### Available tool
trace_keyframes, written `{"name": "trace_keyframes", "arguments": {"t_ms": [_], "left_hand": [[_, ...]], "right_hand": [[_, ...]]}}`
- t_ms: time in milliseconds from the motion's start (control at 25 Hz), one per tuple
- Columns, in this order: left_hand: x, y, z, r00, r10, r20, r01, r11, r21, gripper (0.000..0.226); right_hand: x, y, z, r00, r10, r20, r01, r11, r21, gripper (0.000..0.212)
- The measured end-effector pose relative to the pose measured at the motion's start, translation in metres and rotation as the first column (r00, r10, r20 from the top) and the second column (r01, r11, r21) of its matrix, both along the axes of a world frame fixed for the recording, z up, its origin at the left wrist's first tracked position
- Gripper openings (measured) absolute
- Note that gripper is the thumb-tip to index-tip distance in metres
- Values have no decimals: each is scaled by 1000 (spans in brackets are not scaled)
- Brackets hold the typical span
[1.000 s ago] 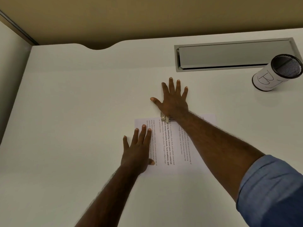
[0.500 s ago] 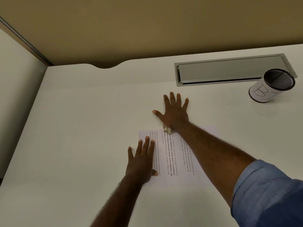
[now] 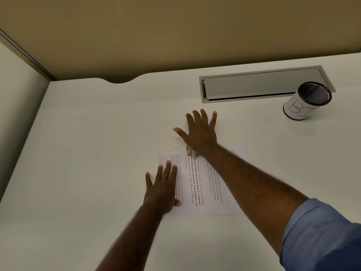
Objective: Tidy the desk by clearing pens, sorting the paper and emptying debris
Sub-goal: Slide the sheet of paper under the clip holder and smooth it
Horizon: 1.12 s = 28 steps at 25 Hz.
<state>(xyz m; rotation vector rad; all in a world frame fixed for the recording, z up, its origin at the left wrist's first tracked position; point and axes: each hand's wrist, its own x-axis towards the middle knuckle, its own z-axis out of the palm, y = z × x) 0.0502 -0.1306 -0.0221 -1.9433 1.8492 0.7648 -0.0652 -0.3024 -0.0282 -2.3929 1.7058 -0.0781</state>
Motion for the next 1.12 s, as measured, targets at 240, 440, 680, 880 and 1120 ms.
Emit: {"name": "trace_keyframes", "arguments": {"t_ms": [240,440,680,880,1120], "left_hand": [[0,1,3,1000,-25,17,25,1000,2,114],[-2,0,3,1000,-18,15,18,1000,12,114],[3,2,0,999,11,-42,-10,1000,5,117],[3,2,2,998,13,-54,-12,1000,15,116],[-1,1,13,1000,14,-15,-13,1000,18,115]], "right_hand": [[-99,12,21,944,-231,235,205,970,131,17],[-122,24,13,1000,-20,-16,25,929,368,48],[-127,17,19,974,17,-228,78,913,400,73],[-168,34,11,843,-466,271,223,758,613,42],[-180,85,-3,591,-694,411,335,674,658,46]]}}
